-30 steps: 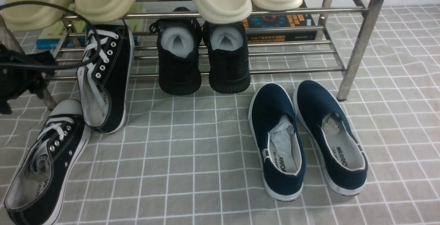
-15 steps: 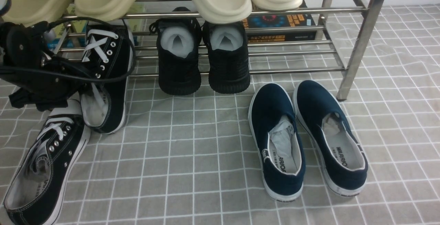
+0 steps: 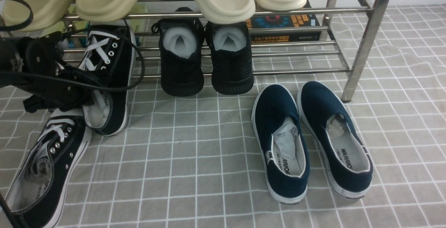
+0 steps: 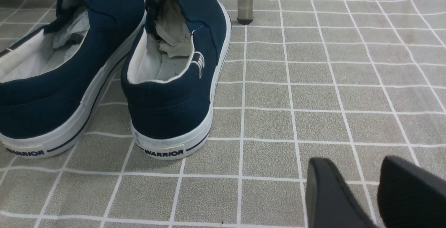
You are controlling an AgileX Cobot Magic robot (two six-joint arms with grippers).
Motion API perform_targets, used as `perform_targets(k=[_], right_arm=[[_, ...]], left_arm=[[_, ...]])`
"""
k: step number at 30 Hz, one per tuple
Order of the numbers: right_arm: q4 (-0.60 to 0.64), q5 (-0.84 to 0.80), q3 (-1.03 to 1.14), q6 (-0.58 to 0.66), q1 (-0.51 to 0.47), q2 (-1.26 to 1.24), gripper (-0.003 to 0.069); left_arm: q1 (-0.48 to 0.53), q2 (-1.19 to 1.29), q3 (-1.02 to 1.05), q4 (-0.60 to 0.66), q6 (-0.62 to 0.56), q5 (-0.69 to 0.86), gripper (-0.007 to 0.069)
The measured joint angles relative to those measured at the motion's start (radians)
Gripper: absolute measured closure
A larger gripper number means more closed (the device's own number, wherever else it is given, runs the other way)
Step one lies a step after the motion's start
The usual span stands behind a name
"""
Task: Take the shoes off the shelf with your hand from the grey coffee tablecloth.
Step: 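Grasp the leftmost shoe on the bottom shelf of the shoe rack with the left gripper, then set the held shoe down on the floor in front of the rack with the left gripper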
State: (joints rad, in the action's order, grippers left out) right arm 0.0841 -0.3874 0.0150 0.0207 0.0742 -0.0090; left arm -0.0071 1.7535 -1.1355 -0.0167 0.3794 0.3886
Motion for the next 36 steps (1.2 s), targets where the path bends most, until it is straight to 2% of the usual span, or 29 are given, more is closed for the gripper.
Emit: perform_targets(k=[7, 9, 16, 25, 31, 36], right_arm=[[0.0, 0.0, 0.0, 0.0, 0.0, 0.0, 0.042], [0.0, 0.0, 0.0, 0.0, 0.0, 0.0, 0.042], [0.0, 0.0, 0.0, 0.0, 0.0, 0.0, 0.042], [0.0, 0.0, 0.0, 0.0, 0.0, 0.0, 0.042], [0.0, 0.0, 0.0, 0.0, 0.0, 0.0, 0.042], [0.0, 0.0, 0.0, 0.0, 0.0, 0.0, 0.042]], left_arm=[[-0.001, -0.113, -0.001, 0.003, -0.001, 0.139, 0.0616], [-0.001, -0.176, -0.001, 0.005, 0.0, 0.252, 0.0616], [-0.001, -0.238, 0.005, 0.032, -0.031, 0.477, 0.0616], [-0.001, -0.28, 0.146, 0.188, -0.246, 0.484, 0.0614], [-0.001, -0.279, 0.223, 0.209, -0.373, 0.482, 0.0613], [-0.001, -0.279, 0.225, 0.213, -0.41, 0.468, 0.0613]])
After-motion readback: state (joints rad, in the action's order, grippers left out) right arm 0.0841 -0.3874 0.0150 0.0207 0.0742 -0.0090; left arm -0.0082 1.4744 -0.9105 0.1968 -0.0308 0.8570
